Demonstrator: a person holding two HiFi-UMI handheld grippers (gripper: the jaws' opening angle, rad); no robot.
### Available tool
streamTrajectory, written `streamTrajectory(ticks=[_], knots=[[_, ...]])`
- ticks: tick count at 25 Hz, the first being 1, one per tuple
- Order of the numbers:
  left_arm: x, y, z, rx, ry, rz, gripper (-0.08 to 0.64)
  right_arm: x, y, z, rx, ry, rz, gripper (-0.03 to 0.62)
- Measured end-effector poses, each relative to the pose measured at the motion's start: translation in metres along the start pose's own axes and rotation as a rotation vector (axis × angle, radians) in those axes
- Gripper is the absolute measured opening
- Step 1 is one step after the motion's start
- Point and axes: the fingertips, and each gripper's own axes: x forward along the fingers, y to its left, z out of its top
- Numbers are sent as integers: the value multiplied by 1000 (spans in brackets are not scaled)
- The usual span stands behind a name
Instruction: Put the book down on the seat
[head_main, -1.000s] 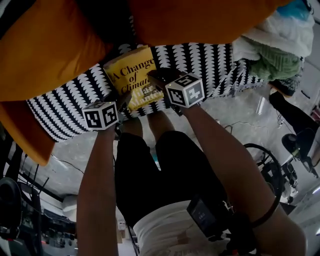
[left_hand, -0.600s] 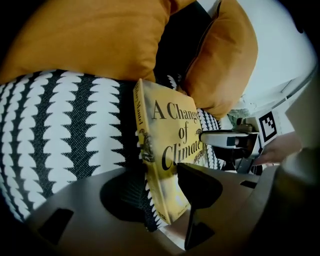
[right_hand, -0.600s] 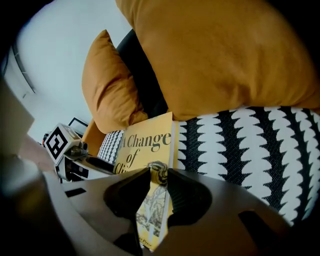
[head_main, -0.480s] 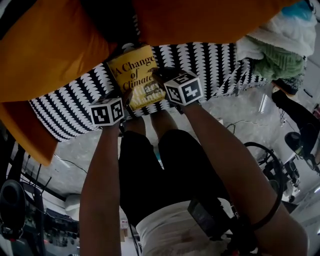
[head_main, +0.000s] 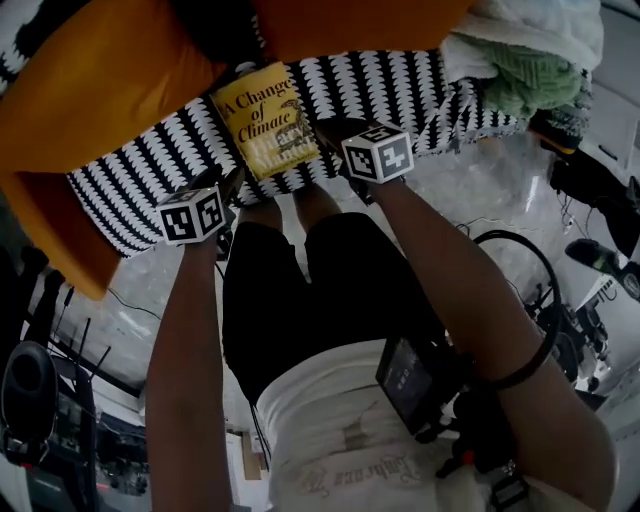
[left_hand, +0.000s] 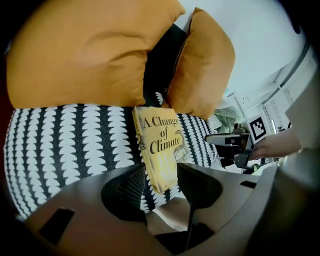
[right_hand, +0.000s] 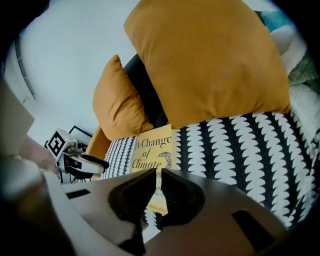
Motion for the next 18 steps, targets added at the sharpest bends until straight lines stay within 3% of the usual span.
streamTrajectory(ticks=[3, 8, 13, 18], knots=[[-29, -9, -10, 37, 5, -6, 207, -20, 23, 3, -5, -21, 19, 37], [-76, -56, 18, 137, -53, 15, 196, -75, 45, 37, -66, -103, 68, 24], [-123, -85, 11, 170, -100, 41, 112, -117, 91, 46, -110, -166, 135, 15], [-166, -114, 19, 198, -222, 24, 26, -157, 135, 75, -202, -269, 208, 15]])
